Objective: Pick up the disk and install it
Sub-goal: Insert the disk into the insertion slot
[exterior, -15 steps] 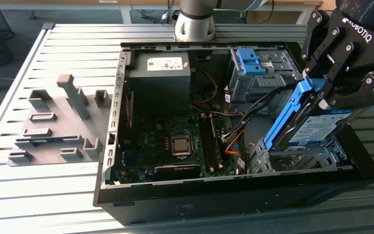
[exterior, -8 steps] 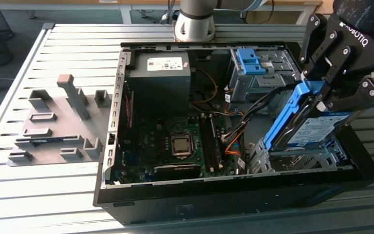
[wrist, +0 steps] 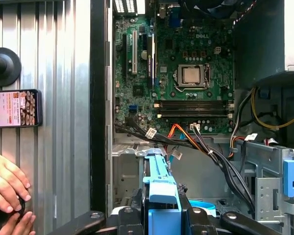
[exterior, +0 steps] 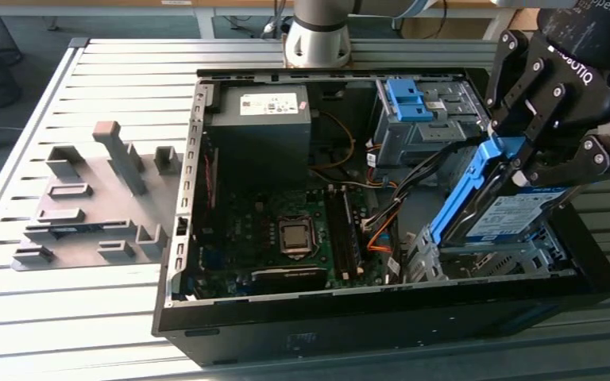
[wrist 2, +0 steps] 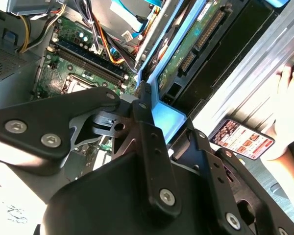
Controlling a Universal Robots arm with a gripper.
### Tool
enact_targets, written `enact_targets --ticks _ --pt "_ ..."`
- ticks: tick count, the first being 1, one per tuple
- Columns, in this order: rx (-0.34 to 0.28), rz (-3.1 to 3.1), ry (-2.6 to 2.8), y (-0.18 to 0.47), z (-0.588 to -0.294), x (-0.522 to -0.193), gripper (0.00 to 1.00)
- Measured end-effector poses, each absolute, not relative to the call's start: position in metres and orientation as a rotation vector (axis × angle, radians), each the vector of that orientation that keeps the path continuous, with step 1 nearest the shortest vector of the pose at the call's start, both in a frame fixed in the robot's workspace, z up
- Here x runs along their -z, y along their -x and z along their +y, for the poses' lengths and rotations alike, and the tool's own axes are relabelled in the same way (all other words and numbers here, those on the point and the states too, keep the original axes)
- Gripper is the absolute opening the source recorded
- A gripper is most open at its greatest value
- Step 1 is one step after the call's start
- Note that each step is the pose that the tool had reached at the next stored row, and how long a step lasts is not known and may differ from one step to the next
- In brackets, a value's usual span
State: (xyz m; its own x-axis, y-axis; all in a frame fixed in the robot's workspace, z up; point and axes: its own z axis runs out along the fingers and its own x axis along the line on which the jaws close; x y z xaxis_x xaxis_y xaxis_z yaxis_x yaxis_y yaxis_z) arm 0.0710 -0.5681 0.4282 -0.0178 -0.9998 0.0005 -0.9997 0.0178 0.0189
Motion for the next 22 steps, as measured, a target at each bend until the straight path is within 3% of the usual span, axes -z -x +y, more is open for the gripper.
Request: enact_targets --ticks 9,10,22 --pt "0.021 -2.232 -2.192 -0.071 -0.568 -0.427 0.38" --pt "0.021 -2.231 -2.192 -0.071 -0.568 -0.425 0.44" --pt "0.021 -2.231 -2.192 -0.071 -0.571 -0.404 0.44"
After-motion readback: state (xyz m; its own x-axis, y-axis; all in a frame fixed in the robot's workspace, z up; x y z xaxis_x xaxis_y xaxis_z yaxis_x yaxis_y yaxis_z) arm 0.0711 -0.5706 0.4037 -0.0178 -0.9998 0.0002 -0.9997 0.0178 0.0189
